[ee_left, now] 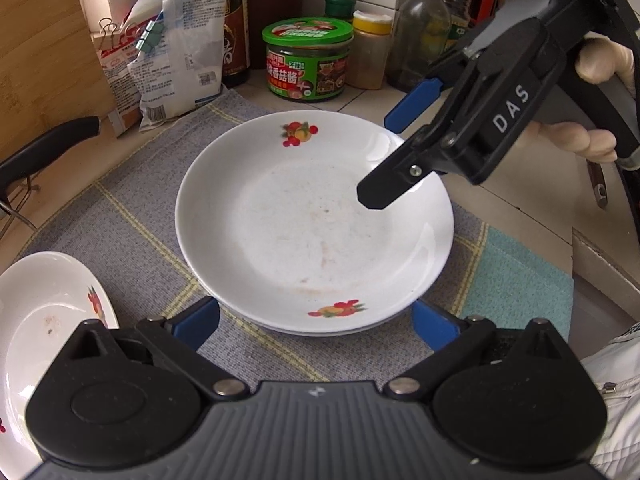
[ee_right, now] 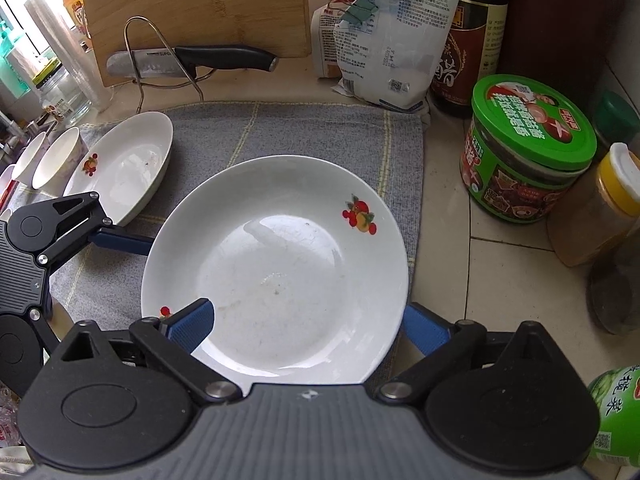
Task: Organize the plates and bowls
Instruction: 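Open the right tool and lift it off the stacked plates, then move the left tool to the brown-stained plate by the knife rack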
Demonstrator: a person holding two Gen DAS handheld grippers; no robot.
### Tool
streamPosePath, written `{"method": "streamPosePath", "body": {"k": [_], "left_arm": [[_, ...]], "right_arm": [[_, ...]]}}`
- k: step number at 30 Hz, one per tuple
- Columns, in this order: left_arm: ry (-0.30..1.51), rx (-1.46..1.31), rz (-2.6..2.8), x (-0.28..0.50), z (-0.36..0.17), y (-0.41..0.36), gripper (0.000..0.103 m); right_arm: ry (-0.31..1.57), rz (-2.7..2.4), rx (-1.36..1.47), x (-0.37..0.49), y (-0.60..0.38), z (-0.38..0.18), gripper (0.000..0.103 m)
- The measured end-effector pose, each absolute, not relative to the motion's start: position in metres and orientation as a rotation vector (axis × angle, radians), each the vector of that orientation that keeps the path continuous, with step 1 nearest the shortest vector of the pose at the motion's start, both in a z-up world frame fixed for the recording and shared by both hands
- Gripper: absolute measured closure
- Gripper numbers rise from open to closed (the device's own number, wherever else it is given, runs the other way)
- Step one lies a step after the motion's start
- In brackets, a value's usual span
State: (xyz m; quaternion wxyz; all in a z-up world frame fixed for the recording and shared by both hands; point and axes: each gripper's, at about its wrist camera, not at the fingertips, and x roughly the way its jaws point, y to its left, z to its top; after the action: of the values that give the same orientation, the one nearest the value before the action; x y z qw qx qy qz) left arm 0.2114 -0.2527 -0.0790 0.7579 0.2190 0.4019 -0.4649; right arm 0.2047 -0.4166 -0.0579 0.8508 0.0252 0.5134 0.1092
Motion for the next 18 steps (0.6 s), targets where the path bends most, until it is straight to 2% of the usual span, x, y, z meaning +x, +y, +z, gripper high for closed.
{"method": "streamPosePath", "body": {"k": [9,18], "left_arm": [[0.774,0.444,-0.863,0.197,-0.059,-0.234,0.001],[0.729,0.282,-0.515,0.192,-0.028,-0.162,0.001]], "right_arm": [[0.897,0.178,-0.112,0.186,-0.4,-0.05,0.0],[0.785,0.225,-0.115,0.182,-0.369,-0.038,0.0]]}}
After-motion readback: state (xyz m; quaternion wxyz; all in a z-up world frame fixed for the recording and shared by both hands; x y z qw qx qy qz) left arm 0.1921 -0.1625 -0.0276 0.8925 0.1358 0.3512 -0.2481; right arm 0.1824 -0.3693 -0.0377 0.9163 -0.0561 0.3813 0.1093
